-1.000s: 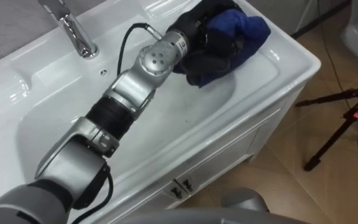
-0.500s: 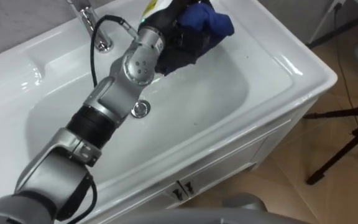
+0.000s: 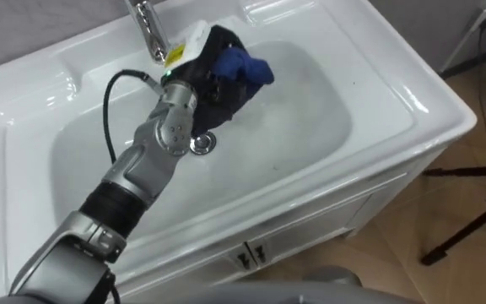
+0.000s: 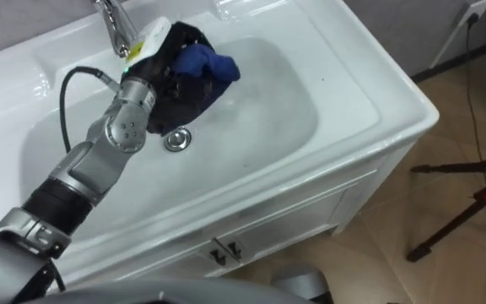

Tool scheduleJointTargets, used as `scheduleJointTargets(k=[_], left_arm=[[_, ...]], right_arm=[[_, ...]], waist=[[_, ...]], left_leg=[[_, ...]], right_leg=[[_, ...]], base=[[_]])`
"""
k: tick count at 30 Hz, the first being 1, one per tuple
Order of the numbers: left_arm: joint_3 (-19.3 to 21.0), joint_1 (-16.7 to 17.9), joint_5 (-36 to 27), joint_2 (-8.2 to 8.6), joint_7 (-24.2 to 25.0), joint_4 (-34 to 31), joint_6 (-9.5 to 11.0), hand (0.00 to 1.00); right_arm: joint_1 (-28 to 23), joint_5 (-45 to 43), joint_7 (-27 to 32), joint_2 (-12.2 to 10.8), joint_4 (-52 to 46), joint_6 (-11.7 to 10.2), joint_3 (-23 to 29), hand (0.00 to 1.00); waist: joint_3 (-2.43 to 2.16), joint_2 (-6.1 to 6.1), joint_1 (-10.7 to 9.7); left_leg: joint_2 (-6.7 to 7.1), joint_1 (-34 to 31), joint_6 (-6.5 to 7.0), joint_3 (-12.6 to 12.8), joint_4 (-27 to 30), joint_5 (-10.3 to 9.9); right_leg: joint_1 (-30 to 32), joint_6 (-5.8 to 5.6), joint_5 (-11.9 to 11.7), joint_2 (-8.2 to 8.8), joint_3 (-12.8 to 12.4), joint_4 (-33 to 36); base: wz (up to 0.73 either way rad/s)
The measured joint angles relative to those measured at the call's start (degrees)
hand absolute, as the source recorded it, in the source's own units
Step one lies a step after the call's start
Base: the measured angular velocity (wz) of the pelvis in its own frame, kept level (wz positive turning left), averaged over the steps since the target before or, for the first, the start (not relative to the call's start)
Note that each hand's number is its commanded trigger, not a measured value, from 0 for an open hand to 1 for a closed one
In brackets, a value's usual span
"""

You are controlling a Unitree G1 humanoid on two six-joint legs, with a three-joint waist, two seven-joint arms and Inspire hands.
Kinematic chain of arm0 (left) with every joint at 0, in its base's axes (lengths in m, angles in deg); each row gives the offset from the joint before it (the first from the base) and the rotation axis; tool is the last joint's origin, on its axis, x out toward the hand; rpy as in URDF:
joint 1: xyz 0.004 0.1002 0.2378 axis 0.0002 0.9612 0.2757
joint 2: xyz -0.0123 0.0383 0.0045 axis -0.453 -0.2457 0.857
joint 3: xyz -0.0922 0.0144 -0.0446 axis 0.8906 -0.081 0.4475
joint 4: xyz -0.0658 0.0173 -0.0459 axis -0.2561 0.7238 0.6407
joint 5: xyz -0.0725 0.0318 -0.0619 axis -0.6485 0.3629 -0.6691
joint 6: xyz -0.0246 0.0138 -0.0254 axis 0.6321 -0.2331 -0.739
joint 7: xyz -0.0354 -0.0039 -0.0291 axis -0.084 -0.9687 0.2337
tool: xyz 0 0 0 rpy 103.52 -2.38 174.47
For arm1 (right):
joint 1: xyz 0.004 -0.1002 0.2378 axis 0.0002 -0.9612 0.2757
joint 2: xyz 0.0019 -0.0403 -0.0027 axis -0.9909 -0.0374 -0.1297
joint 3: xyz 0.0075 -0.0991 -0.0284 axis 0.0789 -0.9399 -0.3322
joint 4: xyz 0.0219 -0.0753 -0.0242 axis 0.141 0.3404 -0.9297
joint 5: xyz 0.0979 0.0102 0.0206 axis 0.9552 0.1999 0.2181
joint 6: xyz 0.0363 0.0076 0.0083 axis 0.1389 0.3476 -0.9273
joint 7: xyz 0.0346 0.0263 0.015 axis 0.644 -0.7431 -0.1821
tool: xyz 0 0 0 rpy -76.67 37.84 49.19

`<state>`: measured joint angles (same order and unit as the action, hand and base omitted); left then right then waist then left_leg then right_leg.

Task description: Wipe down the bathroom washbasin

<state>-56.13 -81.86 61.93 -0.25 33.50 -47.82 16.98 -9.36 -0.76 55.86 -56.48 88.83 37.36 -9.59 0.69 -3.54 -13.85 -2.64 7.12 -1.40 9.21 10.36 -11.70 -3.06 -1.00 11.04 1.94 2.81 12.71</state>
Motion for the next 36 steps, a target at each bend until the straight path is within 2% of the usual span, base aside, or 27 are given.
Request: scheduleJointTargets(k=[2, 5, 9, 13, 20, 21, 24, 26, 28, 33, 36], left_arm=[[0.1, 0.4, 0.6, -0.02, 0.0, -1.6, 0.0, 1.0], [1.5, 0.9, 1.8, -0.08, -0.1, -3.0, 0.1, 1.0], [1.8, 1.4, 1.8, -0.11, -0.7, -3.7, 0.0, 1.0], [2.0, 3.8, 2.0, -0.14, -3.0, -6.5, 0.2, 1.0], [4.7, 5.5, 3.5, -1.42, -6.9, -12.0, 0.1, 1.0], [4.9, 5.5, 3.8, -1.53, -7.4, -12.0, 0.1, 1.0], [5.9, 7.2, 5.7, -2.0, -8.1, -12.0, 0.0, 1.0], [6.4, 9.5, 6.4, -2.15, -8.1, -11.5, -0.5, 1.0], [6.6, 10.0, 6.8, -2.05, -8.5, -11.6, 0.3, 1.0], [6.6, 10.3, 8.0, -2.06, -9.0, -11.6, 0.6, 1.0], [6.7, 11.4, 8.1, -2.05, -10.4, -11.6, 1.7, 1.0]], right_arm=[[0.6, 0.0, -0.1, -0.6, -0.1, -0.1, 0.1, 0.0], [1.1, 0.0, 0.2, -0.6, -0.2, -0.3, 0.1, 0.0], [1.2, 0.1, 0.8, -0.6, -0.2, -0.8, 0.1, 0.0], [1.3, 1.6, 2.2, -0.4, 0.0, -0.8, 0.0, 0.0], [0.9, 2.4, 2.6, -0.3, 1.1, -0.8, 0.0, 0.0], [0.9, 2.4, 2.6, -0.3, 1.2, -0.8, 0.0, 0.0], [0.7, 2.8, 2.5, -0.2, 1.1, -0.8, 0.0, 0.0], [0.7, 2.7, 2.2, -0.2, 1.0, -0.8, 0.0, 0.0], [0.6, 2.7, 2.2, -0.2, 1.0, -0.7, 0.0, 0.0], [0.4, 2.5, 2.2, -0.2, 0.8, -0.7, 0.0, 0.0], [0.4, 2.2, 2.2, -0.2, 0.6, -0.8, 0.0, 0.0]], waist=[[-0.17, 0.3, 0.2], [-0.17, 0.32, 0.2], [-0.35, 0.04, 0.3], [-0.3, 0.1, 0.6], [-0.17, 0.08, 3.0], [-0.06, 0.18, 3.1], [-0.16, -0.21, 3.3], [-0.1, -0.28, 3.4], [-0.02, -0.15, 3.5], [0.09, 0.02, 3.6], [0.08, 0.05, 3.9]], left_leg=[[-0.1, -0.1, 0.0, -0.2, 0.0, 0.0], [-0.13, 0.3, 0.0, -0.1, 0.0, 0.0], [-0.14, 0.6, 0.0, 0.0, 0.0, 0.0], [-0.18, 0.9, 0.0, 0.0, -0.1, 0.0], [-0.13, 1.5, -0.01, -0.7, -0.2, 0.0], [-0.12, 1.6, -0.01, -0.9, -0.2, 0.0], [-0.09, 1.7, -0.02, -1.5, -0.5, 0.0], [-0.1, 1.6, -0.04, -1.8, -0.5, 0.0], [-0.09, 1.6, -0.04, -1.8, -0.5, 0.0], [-0.06, 1.6, -0.04, -1.8, -0.7, 0.0], [-0.06, 1.7, -0.04, -1.6, -0.7, 0.0]], right_leg=[[-0.1, 0.17, -0.1, -0.03, 0.4, 0.0], [-0.9, 0.24, -0.3, -0.04, 0.4, -0.2], [-1.1, 0.25, -0.3, -0.08, 0.3, -0.3], [-1.6, 0.25, -0.3, -0.11, 0.4, -0.2], [-2.3, 0.23, -0.3, -0.11, 0.9, -1.1], [-2.6, 0.22, -0.3, -0.1, 1.1, -1.2], [-2.9, 0.21, -0.3, -0.1, 1.6, -1.2], [-2.9, 0.22, -0.3, -0.1, 1.8, -1.1], [-3.0, 0.22, -0.3, -0.08, 1.9, -1.1], [-2.9, 0.22, -0.3, -0.08, 1.8, -1.2], [-2.8, 0.23, -0.3, -0.09, 1.7, -1.2]], base=[[0.02], [0.0], [-0.01], [0.0], [0.06], [0.14], [0.11], [0.06], [0.02], [0.0], [-0.06]])
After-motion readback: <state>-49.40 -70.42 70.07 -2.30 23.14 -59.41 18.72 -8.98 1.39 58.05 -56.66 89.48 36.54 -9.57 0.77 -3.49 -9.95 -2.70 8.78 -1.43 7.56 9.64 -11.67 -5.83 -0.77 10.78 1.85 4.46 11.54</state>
